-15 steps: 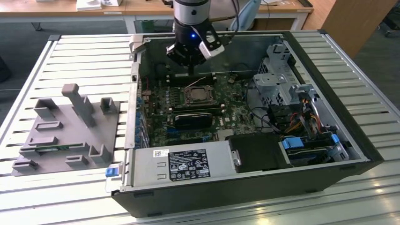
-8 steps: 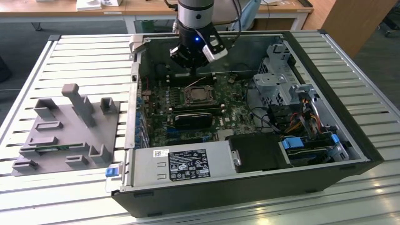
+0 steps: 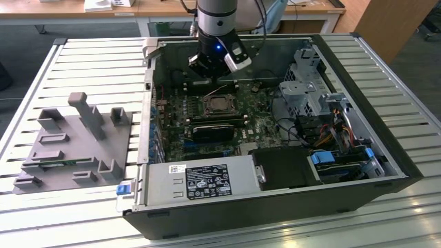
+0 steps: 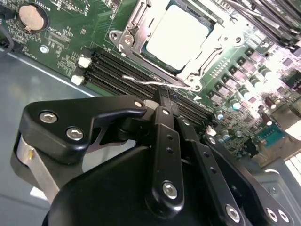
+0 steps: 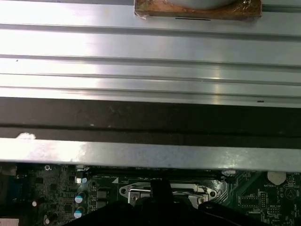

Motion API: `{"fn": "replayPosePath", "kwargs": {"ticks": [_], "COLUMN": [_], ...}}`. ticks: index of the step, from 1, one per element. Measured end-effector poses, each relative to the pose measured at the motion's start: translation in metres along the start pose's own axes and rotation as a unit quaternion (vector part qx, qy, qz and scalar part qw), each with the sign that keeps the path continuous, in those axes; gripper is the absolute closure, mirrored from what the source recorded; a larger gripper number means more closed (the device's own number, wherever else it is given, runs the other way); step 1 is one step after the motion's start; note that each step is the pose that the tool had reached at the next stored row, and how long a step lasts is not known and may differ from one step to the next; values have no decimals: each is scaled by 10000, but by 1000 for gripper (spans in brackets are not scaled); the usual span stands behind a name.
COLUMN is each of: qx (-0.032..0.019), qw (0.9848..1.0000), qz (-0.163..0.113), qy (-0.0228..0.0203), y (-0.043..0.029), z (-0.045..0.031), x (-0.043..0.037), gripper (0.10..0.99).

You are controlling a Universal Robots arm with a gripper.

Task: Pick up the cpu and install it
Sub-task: 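Install the first cpu locking lever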

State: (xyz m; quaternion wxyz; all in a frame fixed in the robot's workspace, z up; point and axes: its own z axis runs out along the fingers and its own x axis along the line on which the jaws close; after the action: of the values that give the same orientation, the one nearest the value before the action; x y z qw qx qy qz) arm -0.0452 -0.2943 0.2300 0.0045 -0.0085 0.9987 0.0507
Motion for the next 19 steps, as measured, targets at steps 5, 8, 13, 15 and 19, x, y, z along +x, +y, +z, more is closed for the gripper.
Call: {"fn": "replayPosePath", "kwargs": {"ticks": [5, 8, 13, 15, 19], "qx": [0, 0, 0, 0, 1], "qw": [10000, 10000, 10000, 10000, 10000], "qz": [-1, 0, 0, 0, 0], "qy": [0, 0, 0, 0, 1], "y": [3, 2, 14, 15, 13], "z": [35, 54, 87, 96, 106], "x": [-56, -88, -110, -115, -128], "gripper": [980, 980, 980, 980, 980]}}
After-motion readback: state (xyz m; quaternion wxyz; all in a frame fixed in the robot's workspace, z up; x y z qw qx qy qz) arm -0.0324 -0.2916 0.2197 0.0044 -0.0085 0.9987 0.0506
